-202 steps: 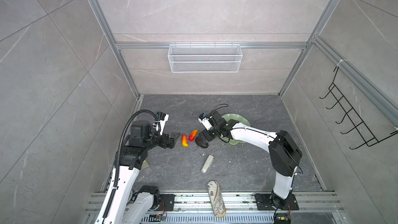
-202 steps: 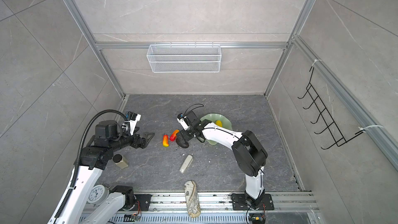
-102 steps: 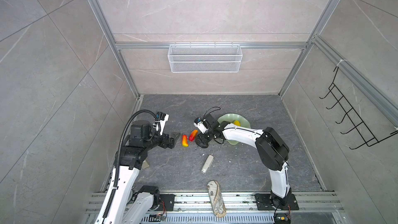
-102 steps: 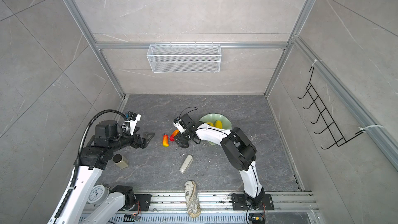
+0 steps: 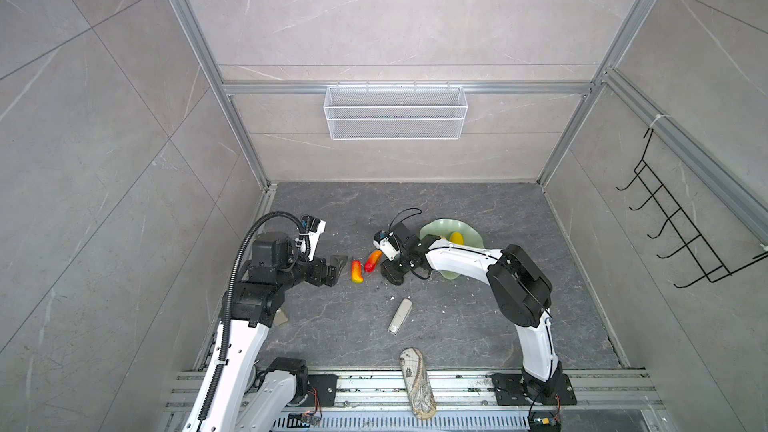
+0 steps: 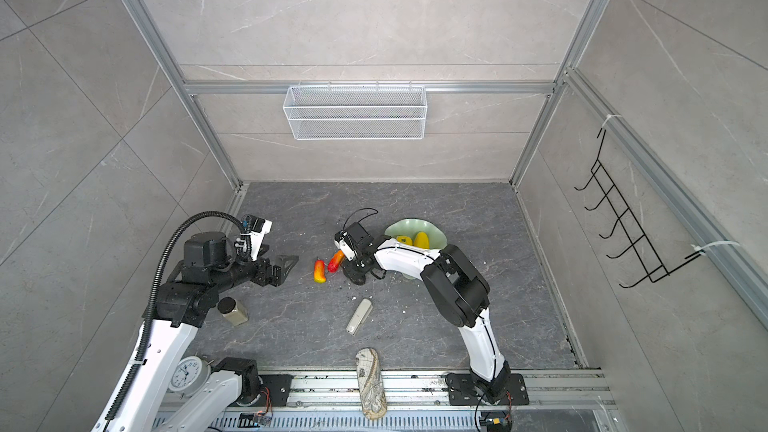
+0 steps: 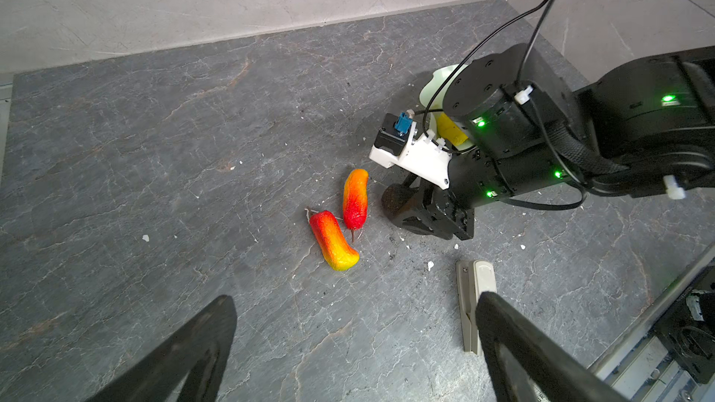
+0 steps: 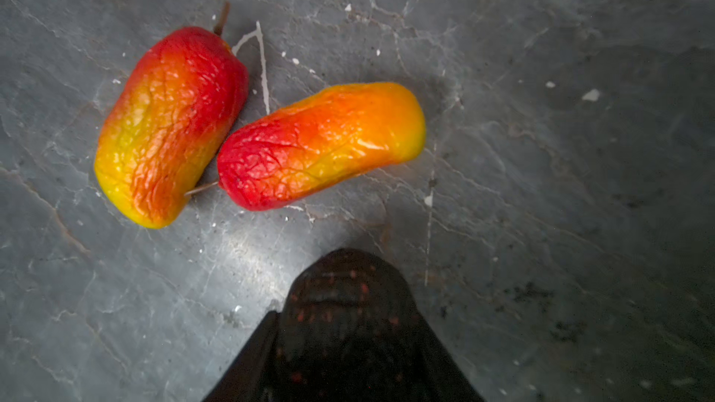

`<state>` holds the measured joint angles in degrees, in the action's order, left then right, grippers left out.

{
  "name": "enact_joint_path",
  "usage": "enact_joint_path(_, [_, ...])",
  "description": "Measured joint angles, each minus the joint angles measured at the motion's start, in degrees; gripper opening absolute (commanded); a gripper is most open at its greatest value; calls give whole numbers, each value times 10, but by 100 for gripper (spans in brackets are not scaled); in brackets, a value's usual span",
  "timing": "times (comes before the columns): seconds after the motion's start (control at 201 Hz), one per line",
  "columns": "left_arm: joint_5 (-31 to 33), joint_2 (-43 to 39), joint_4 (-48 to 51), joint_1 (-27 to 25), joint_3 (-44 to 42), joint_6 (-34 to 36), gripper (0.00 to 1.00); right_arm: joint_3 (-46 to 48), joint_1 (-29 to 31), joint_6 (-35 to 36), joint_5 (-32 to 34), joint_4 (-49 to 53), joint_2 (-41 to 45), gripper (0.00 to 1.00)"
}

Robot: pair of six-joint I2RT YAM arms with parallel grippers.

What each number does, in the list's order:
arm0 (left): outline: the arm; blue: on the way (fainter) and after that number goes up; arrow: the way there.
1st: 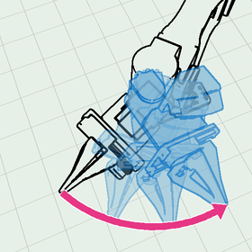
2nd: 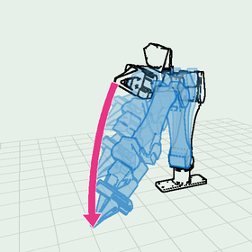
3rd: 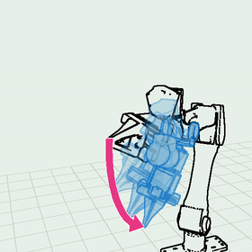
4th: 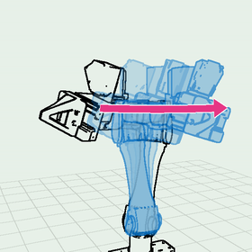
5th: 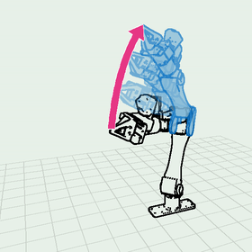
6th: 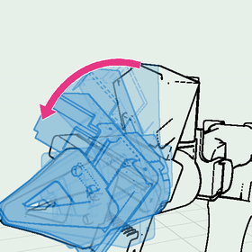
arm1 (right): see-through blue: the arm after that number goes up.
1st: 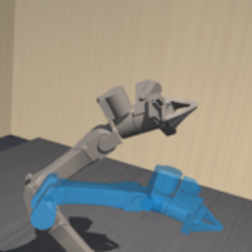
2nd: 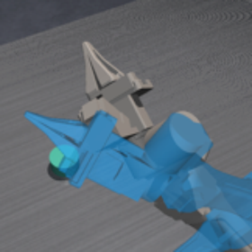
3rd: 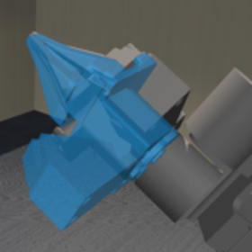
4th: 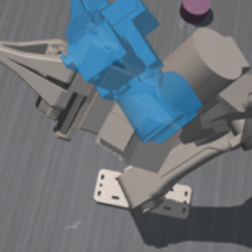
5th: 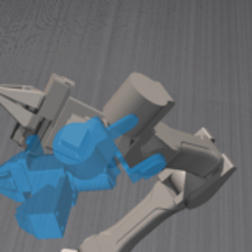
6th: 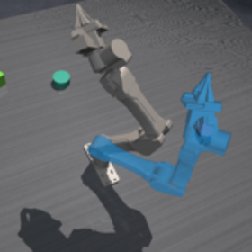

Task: Place and organize the fake fruits in the fruit bowl
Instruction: 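Carry the dark avocado over the green bowl and lower it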

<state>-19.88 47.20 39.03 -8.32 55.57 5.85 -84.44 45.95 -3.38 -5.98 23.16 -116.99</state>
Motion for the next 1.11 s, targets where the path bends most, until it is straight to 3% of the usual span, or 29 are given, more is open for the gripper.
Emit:
enact_joint_path(0.354, [0, 0, 0, 0, 0, 0, 100, 45, -11, 54, 31, 8, 197, 38])
enact_joint_path(0.712, [0, 0, 0, 0, 0, 0, 100, 116, -78, 100, 51, 34, 222, 36])
enact_joint_path(1.106, [0, 1, 0, 0, 0, 0, 100, 132, -119, 124, 44, 36, 229, 36])
